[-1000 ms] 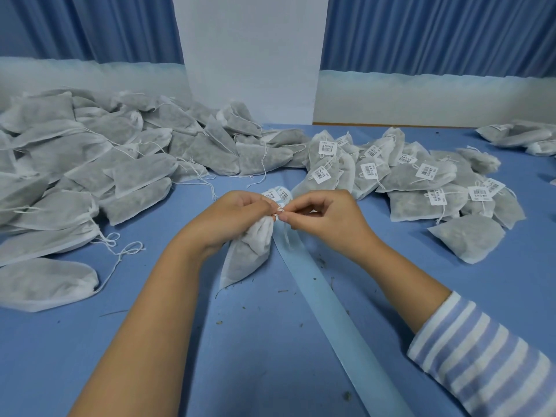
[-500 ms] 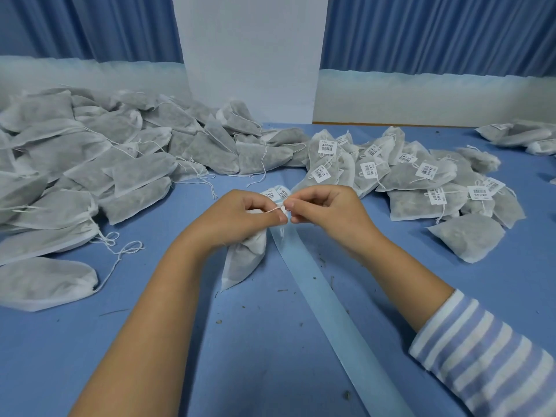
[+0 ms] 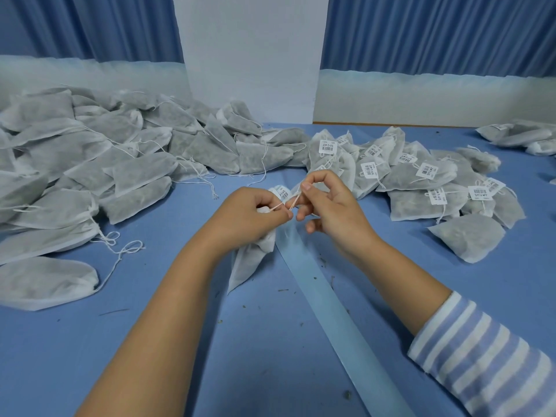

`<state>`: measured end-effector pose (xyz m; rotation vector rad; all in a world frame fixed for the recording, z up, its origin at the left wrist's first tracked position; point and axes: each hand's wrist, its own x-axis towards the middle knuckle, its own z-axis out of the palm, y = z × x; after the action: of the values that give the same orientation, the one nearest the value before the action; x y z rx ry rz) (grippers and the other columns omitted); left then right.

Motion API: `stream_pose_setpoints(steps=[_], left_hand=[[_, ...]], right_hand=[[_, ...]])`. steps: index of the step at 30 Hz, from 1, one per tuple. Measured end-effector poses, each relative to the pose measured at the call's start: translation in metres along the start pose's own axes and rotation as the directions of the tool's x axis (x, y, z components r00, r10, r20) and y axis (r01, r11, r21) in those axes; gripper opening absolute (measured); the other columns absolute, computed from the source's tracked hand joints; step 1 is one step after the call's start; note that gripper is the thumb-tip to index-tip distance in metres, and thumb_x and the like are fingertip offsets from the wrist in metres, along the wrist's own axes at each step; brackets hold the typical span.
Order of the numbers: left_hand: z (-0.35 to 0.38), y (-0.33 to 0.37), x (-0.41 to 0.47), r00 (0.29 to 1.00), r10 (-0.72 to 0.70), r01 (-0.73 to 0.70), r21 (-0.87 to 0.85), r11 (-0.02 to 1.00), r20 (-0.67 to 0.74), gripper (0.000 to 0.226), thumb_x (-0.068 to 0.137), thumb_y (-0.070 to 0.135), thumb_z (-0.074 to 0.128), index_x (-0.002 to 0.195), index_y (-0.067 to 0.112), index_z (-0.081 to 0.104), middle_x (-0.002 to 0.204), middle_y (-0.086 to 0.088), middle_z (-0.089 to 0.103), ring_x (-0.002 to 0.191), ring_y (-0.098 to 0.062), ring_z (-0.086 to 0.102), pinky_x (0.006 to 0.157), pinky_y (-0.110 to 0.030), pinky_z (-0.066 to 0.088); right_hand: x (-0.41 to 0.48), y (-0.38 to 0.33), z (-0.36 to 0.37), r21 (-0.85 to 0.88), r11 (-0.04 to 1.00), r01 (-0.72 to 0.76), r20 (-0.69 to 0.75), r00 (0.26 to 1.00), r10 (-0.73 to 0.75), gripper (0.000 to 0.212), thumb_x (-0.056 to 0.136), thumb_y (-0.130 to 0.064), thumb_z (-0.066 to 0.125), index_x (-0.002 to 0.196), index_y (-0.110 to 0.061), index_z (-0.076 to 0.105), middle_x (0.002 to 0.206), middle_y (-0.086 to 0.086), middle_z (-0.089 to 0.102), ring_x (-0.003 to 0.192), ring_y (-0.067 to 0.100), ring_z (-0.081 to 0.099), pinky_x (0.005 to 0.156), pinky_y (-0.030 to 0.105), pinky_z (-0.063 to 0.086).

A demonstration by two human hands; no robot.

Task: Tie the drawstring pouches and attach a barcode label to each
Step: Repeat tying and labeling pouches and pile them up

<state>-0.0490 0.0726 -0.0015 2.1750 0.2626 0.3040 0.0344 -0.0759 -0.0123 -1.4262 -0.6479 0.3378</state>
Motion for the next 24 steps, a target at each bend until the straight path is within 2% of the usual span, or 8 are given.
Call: stream_pose_setpoints(steps=[6, 11, 16, 20, 24], left_hand=[[0.015, 0.006, -0.001, 0.998, 0.051, -0.050, 0.039, 0.998, -0.039, 0.026, 0.087, 0.027, 0.072, 0.063, 0.027, 0.062, 0.042, 0.016, 0.043, 0.043, -0.002, 0.039, 0.044, -0.014, 0.028], [0.028, 0.010, -0.002, 0.992, 0.120, -0.116, 0.078, 0.990, -0.048, 0.016, 0.088, 0.022, 0.069, 0.073, 0.020, 0.068, 0.059, 0.010, 0.048, 0.054, -0.002, 0.043, 0.051, -0.018, 0.031], [0.028, 0.009, -0.003, 0.990, 0.132, -0.131, 0.039, 0.991, -0.041, 0.011, 0.089, 0.025, 0.070, 0.079, 0.020, 0.072, 0.063, 0.009, 0.050, 0.053, -0.001, 0.043, 0.054, -0.021, 0.031], [0.028, 0.010, -0.004, 0.991, 0.131, -0.131, 0.062, 0.989, 0.014, 0.015, 0.088, 0.031, 0.071, 0.075, 0.025, 0.069, 0.059, 0.011, 0.050, 0.052, -0.002, 0.043, 0.052, -0.019, 0.034], [0.029, 0.011, -0.004, 0.991, 0.130, -0.131, 0.090, 0.987, 0.025, 0.015, 0.088, 0.031, 0.071, 0.074, 0.026, 0.067, 0.054, 0.019, 0.052, 0.051, 0.000, 0.045, 0.050, -0.018, 0.036]], right_hand=[[0.003, 0.003, 0.002, 0.073, 0.995, -0.065, -0.061, 0.996, 0.069, 0.013, 0.102, -0.015, 0.046, 0.090, -0.020, 0.049, 0.067, 0.002, 0.063, 0.047, 0.011, 0.045, 0.041, 0.019, 0.031], [0.006, 0.002, -0.001, 0.169, 0.977, -0.127, -0.064, 0.988, 0.139, 0.016, 0.100, -0.010, 0.046, 0.087, -0.018, 0.049, 0.057, 0.002, 0.052, 0.041, 0.009, 0.032, 0.037, 0.018, 0.023], [0.007, 0.001, -0.003, 0.271, 0.948, -0.166, -0.041, 0.982, 0.183, 0.017, 0.100, -0.011, 0.046, 0.086, -0.018, 0.049, 0.053, -0.003, 0.043, 0.044, 0.008, 0.024, 0.036, 0.017, 0.022], [0.009, -0.001, -0.007, 0.346, 0.925, -0.158, -0.071, 0.979, 0.193, 0.017, 0.101, -0.013, 0.049, 0.085, -0.020, 0.049, 0.052, -0.007, 0.031, 0.045, 0.006, 0.021, 0.035, 0.015, 0.021], [0.010, -0.001, -0.011, 0.328, 0.936, -0.132, -0.095, 0.980, 0.172, 0.015, 0.101, -0.013, 0.048, 0.087, -0.020, 0.048, 0.051, -0.008, 0.026, 0.042, 0.006, 0.020, 0.035, 0.017, 0.019]])
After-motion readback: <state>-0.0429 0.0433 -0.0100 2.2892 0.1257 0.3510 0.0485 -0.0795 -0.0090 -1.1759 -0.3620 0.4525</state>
